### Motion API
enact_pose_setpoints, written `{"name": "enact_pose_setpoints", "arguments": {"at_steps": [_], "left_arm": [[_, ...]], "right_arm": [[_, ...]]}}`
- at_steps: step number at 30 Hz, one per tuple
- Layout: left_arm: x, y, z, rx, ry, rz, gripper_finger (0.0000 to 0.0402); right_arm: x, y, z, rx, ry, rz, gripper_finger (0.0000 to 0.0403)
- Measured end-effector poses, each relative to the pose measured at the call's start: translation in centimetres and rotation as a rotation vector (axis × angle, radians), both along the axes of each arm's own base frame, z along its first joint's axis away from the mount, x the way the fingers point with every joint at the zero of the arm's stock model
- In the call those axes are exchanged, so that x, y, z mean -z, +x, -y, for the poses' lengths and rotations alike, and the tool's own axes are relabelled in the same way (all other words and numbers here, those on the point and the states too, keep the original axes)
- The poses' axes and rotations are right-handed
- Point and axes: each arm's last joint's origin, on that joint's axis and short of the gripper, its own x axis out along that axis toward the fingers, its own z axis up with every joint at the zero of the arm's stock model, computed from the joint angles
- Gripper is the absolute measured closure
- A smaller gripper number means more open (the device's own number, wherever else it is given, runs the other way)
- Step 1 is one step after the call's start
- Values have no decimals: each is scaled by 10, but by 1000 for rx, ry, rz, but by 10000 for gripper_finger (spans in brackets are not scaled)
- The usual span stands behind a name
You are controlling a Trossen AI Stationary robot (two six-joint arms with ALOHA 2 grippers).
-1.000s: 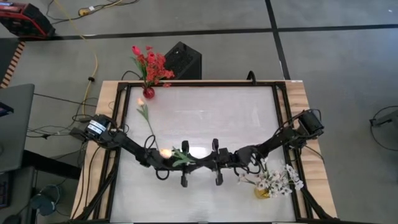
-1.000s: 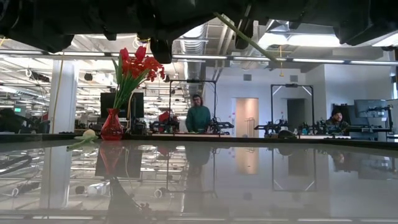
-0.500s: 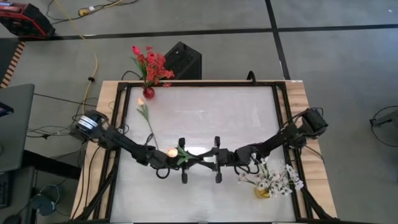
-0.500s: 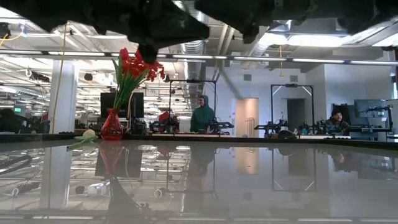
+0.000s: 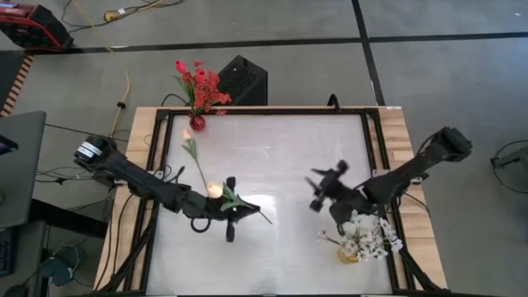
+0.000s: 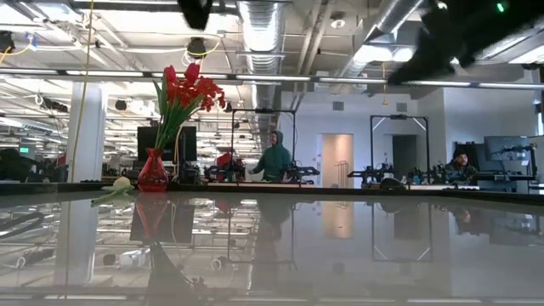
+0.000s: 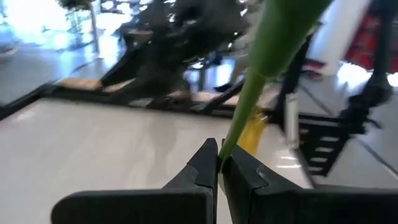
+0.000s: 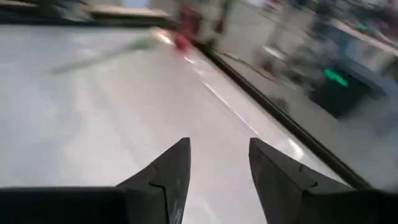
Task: Sort flowers into vase by color
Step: Put the right white flower into the transparent yellow vase
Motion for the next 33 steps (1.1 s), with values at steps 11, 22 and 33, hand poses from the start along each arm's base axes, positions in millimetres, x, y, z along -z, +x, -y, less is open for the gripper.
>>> {"name": "enact_pose_setpoints", "arguments": {"at_steps": [11, 22, 33], "left_arm": [[-12, 103, 64, 244, 177, 85, 401], [-14, 188, 101, 290, 390, 64, 401], [-25, 216, 71, 314, 422, 46, 401]], "right_arm": [[33, -51, 29, 192, 170, 62, 243], [36, -52, 26, 146, 211, -3, 243], [38, -61, 19, 82, 180, -86, 243]]}}
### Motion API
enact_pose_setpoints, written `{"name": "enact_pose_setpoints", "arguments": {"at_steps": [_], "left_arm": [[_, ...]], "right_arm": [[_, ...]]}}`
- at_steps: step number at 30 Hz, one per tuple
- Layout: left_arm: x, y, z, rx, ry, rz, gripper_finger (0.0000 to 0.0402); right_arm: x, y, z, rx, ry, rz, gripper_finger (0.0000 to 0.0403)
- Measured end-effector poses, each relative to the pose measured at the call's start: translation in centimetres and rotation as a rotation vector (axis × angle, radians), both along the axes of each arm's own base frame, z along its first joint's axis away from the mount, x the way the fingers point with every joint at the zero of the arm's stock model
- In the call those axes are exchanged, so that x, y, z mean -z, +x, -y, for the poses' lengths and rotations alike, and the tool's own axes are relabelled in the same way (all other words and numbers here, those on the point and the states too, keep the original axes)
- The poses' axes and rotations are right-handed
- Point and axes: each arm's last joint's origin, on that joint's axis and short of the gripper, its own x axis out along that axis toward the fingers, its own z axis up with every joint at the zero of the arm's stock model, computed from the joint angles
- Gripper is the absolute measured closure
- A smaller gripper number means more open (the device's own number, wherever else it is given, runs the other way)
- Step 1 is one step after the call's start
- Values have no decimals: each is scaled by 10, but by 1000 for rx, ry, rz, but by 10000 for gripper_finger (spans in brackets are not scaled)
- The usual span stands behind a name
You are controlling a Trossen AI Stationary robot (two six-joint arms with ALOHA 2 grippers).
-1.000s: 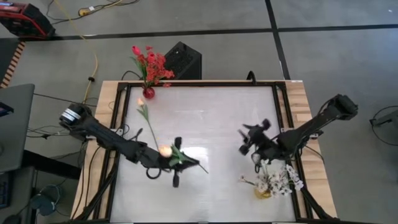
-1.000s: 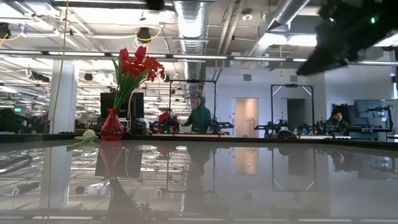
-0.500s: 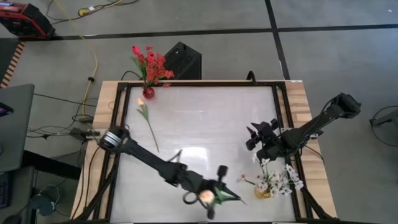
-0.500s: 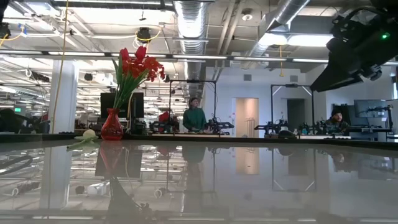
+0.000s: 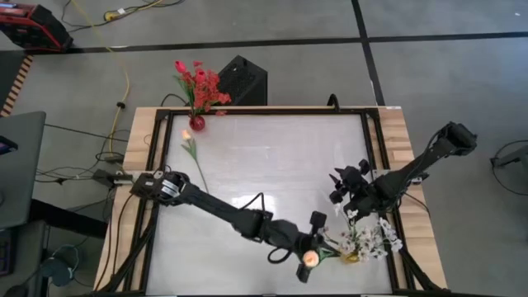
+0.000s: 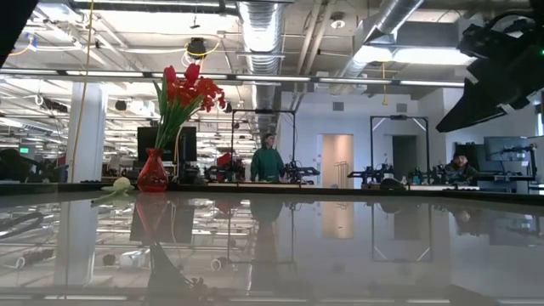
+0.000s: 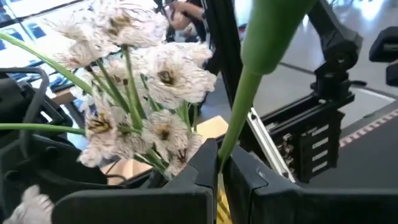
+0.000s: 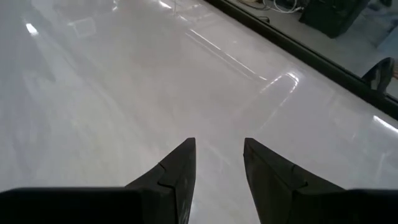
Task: Sort flowers into vase by color
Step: Put the right white flower into the transparent yellow vase
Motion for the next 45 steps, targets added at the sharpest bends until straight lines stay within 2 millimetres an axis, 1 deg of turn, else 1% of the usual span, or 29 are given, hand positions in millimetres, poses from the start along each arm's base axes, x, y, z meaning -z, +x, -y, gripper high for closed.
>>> {"name": "enact_pose_setpoints", "arguments": {"at_steps": [5, 9, 16, 21, 23, 25, 27, 29, 31, 33, 34, 38, 41, 43, 45], "left_arm": [[-1, 5, -12, 17, -9, 13, 401], [-5, 5, -13, 27, 24, 60, 401], [-6, -3, 8, -8, 128, 95, 401], [-8, -4, 11, -32, 143, 133, 401], [-2, 0, 12, -41, 130, 168, 401], [12, 5, 14, -42, 171, 158, 401], [22, 8, 16, -89, 237, 151, 401], [23, 8, 19, -82, 269, 164, 401], [14, 6, 19, -72, 244, 194, 401], [10, 5, 19, -74, 212, 197, 401], [12, 6, 18, -71, 200, 181, 401], [31, 14, 10, -53, 140, 121, 401], [32, 16, 8, -50, 119, 135, 401], [30, 17, 7, -58, 102, 156, 401], [33, 18, 7, -37, 96, 151, 401]], "right_arm": [[0, -3, -3, -25, -15, -15, 243], [0, -3, -3, -37, -32, -34, 243], [0, -3, -3, -82, -80, -87, 243], [1, -3, -3, -101, -70, -114, 243], [2, -3, -4, -116, -56, -136, 243], [2, -3, -4, -138, -51, -165, 243], [2, -3, -4, -147, -49, -177, 243], [2, -3, -4, -149, -43, -181, 243], [2, -4, -4, -150, -40, -184, 243], [2, -4, -4, -153, -42, -186, 243], [2, -4, -4, -157, -46, -190, 243], [2, -3, -4, -164, -52, -197, 243], [2, -3, -4, -164, -52, -196, 243], [2, -3, -4, -165, -50, -193, 243], [2, -3, -5, -165, -47, -189, 243]]}}
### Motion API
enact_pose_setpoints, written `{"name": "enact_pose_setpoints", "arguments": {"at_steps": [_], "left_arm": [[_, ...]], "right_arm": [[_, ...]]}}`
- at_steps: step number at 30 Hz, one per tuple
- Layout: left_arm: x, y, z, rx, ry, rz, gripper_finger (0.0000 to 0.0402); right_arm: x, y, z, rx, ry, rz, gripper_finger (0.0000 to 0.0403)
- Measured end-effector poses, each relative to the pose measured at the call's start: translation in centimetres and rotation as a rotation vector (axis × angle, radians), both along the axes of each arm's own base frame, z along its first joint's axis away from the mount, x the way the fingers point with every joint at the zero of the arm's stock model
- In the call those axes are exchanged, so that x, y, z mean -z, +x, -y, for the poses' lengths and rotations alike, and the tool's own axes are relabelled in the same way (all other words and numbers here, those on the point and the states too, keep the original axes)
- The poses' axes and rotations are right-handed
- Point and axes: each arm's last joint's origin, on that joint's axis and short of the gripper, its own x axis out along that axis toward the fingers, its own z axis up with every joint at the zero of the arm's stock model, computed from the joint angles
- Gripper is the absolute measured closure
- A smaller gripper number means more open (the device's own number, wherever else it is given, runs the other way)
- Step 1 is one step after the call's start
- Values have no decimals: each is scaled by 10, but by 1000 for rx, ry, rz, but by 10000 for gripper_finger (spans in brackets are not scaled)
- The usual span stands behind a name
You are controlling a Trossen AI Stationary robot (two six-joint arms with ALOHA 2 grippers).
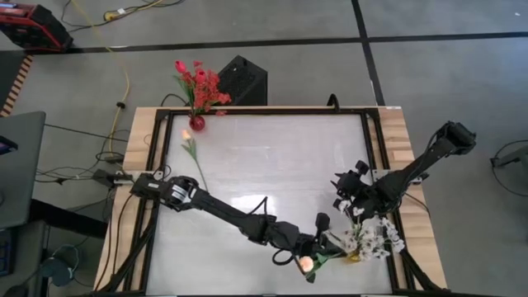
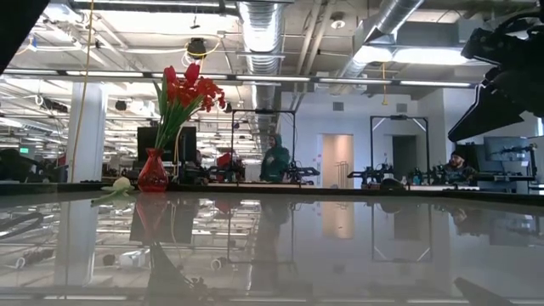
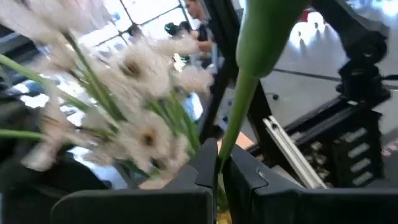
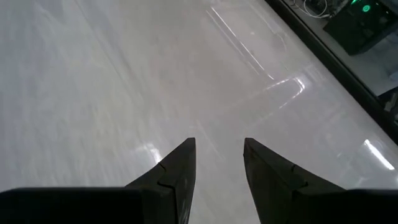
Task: Sort flowers into vase by color
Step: Put the right white flower into the transparent yellow vase
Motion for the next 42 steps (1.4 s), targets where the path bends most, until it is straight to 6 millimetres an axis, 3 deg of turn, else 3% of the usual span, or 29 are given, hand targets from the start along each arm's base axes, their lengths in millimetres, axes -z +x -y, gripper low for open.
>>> {"name": "enact_pose_setpoints", "arguments": {"at_steps": [14, 21, 35, 42], "left_arm": [[-1, 3, -8, 36, -51, 6, 401], [18, 15, -9, -2, -29, 2, 401], [27, 16, -13, -81, -53, -132, 401], [18, 16, -13, -89, -41, -154, 401]], "right_arm": [[0, 1, -1, -2, 17, 14, 243], [0, 2, -2, -5, 29, 10, 243], [0, 2, -2, -9, 44, 5, 243], [-2, 2, -2, -7, 30, 2, 243]]}}
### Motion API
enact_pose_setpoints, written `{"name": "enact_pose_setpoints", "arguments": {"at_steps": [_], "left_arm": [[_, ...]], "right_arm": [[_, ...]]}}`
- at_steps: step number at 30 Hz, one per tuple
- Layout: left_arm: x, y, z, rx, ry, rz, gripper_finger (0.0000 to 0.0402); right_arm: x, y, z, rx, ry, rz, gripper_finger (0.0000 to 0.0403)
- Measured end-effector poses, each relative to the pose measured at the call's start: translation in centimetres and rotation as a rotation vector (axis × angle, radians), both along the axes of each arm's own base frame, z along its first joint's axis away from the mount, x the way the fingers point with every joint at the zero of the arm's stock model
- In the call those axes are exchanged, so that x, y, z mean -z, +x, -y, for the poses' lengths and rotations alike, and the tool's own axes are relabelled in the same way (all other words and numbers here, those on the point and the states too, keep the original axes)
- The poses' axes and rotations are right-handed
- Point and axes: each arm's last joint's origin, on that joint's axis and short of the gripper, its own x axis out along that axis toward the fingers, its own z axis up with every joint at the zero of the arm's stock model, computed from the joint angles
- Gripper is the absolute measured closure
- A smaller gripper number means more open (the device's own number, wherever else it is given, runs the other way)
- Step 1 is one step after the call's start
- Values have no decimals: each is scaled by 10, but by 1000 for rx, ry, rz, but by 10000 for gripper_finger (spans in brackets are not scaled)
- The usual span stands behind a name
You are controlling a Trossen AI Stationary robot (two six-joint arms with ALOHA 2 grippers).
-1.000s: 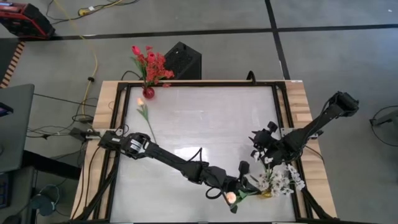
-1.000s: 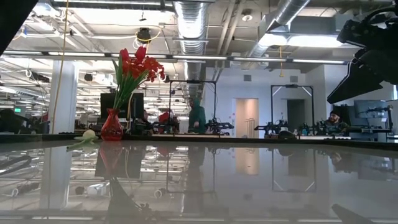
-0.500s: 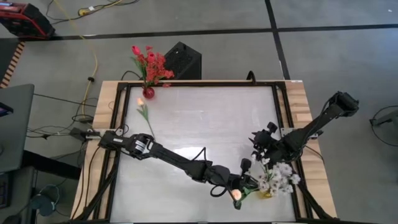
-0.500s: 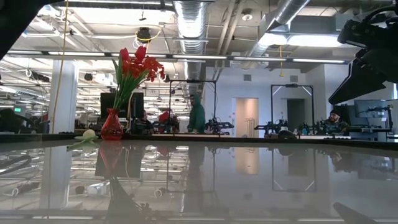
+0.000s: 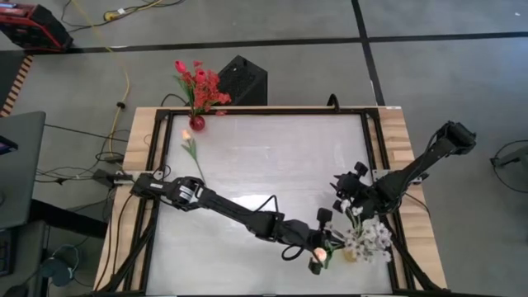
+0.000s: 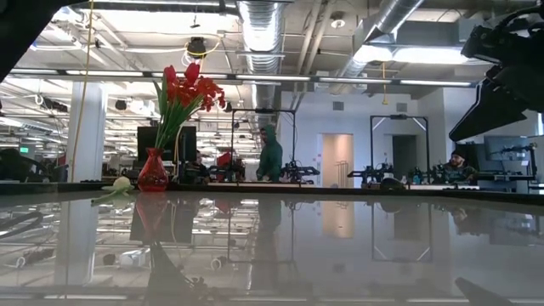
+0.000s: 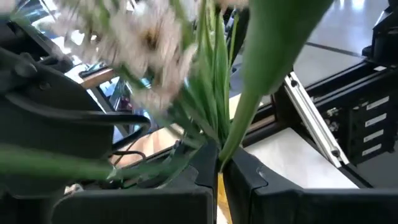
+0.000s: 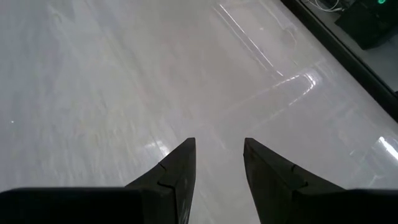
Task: Sort flowers into vase by color
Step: Put the right white flower into the transparent yellow vase
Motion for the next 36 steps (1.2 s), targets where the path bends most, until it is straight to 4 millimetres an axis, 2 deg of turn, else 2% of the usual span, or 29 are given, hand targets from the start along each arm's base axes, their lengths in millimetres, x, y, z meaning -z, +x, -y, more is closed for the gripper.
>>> {"name": "enact_pose_setpoints", "arguments": {"at_steps": [4, 7, 11, 17, 22, 36], "left_arm": [[-19, 1, 1, -1, 11, -55, 401], [-32, -1, 0, -6, 5, -121, 401], [-36, -4, -1, -12, 16, -215, 401], [-35, -5, -1, -15, 24, -235, 401], [-36, -5, -1, -13, 23, -223, 401], [-35, -5, 0, -17, 6, -236, 401]], "right_arm": [[-10, 2, 1, 16, -8, -8, 243], [-17, 2, 0, 26, 49, -33, 243], [-22, -1, -1, 84, 175, -76, 246], [-18, -11, -1, 184, 291, -145, 256], [-15, -22, -4, 226, 437, -341, 269], [-15, -29, -14, -126, 580, -707, 309]]}}
